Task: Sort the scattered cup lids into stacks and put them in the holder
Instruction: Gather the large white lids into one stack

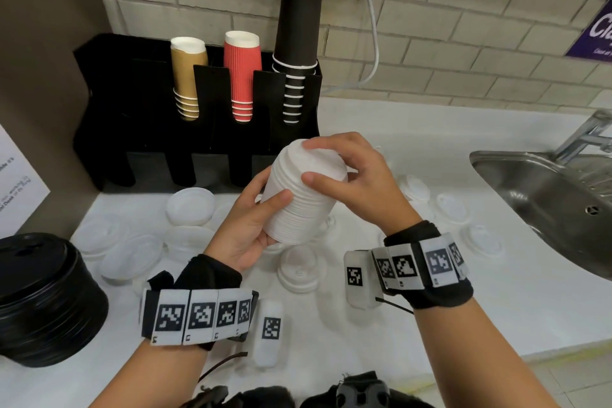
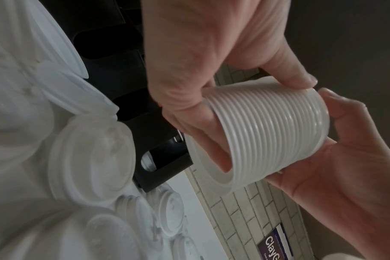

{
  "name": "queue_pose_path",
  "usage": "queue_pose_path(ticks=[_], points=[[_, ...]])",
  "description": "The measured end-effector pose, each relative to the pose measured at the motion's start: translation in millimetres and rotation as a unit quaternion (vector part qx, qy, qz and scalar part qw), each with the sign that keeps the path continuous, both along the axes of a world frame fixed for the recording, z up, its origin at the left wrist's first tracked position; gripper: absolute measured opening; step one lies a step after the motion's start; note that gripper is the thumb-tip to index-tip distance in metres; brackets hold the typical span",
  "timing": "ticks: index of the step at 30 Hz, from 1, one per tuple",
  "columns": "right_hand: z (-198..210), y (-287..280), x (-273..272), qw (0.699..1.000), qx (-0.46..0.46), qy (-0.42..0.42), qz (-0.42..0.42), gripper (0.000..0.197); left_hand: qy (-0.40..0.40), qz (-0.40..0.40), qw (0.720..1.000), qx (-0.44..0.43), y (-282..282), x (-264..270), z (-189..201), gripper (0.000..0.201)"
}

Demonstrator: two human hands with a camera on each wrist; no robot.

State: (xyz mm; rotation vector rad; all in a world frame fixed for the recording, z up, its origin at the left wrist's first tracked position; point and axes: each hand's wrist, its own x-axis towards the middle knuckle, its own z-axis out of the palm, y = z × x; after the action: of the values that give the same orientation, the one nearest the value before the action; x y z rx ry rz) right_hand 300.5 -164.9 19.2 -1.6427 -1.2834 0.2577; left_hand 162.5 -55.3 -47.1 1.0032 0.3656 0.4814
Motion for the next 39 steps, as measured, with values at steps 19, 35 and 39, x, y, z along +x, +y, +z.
queue_pose_path(ticks=[19, 35, 39], points=[[2, -13, 11, 0.998, -0.021, 0.033, 0.043, 0.045, -0.035, -0.003, 0.999, 0.005, 3, 6, 0, 0.118], [-70, -134, 199, 0.783, -0.477, 0.010, -0.400, 0.068, -0.092, -0.025, 0.995, 0.003, 6, 17, 8, 0.104], [-76, -150, 202, 0.784, -0.501, 0.023, -0.366, 0.090, -0.097, -0.030, 0.995, 0.008, 7, 16, 8, 0.098]])
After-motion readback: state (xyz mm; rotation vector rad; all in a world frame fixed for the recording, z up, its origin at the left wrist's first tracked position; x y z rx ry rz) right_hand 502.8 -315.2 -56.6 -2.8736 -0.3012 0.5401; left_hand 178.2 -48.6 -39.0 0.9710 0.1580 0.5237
